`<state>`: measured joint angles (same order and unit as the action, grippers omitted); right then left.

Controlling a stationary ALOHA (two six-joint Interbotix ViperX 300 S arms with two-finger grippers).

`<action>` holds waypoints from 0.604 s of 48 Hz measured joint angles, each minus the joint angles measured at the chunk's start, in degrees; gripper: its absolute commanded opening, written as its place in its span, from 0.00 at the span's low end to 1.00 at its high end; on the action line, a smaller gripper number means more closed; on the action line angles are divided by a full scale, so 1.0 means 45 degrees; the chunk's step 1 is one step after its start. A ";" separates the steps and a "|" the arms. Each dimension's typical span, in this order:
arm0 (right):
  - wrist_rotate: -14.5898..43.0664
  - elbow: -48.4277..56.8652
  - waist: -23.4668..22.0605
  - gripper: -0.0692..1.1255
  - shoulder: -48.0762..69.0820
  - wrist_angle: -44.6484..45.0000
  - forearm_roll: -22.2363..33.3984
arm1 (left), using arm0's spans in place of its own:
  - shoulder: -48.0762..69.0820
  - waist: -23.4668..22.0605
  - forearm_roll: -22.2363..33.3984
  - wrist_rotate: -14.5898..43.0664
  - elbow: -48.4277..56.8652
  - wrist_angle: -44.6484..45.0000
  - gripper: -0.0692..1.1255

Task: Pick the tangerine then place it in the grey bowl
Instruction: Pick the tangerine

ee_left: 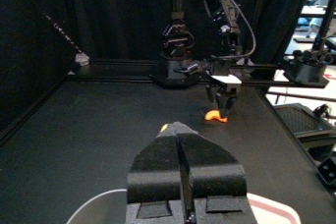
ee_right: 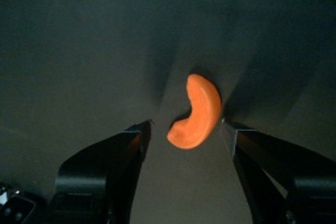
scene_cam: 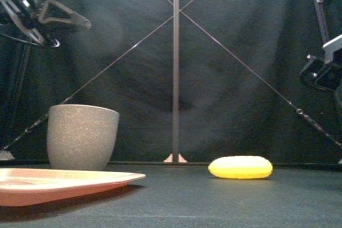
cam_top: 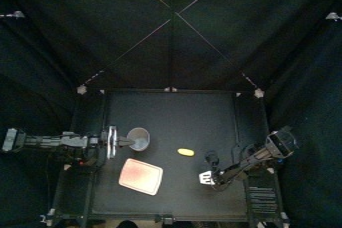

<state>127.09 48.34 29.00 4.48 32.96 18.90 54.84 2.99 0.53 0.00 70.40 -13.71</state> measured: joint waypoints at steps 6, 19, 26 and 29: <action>-0.0039 -0.0020 -0.0137 0.77 -0.0352 -0.0195 0.0039 | 0.0000 0.0020 0.0000 -0.0020 0.0000 0.0000 0.12; -0.0078 -0.0059 -0.0156 0.63 -0.0547 -0.0313 0.0059 | 0.0000 0.0000 0.0000 -0.0039 0.0020 0.0000 0.12; -0.0078 -0.0059 -0.0156 0.59 -0.0527 -0.0313 0.0059 | 0.0000 -0.0059 0.0020 -0.0039 0.0000 0.0000 0.12; -0.0078 -0.0059 -0.0176 0.59 -0.0527 -0.0313 0.0059 | 0.0000 -0.0078 0.0039 -0.0020 0.0020 0.0000 0.12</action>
<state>126.74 48.08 28.21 2.11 31.55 19.16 54.84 2.64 0.70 -0.09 70.49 -13.71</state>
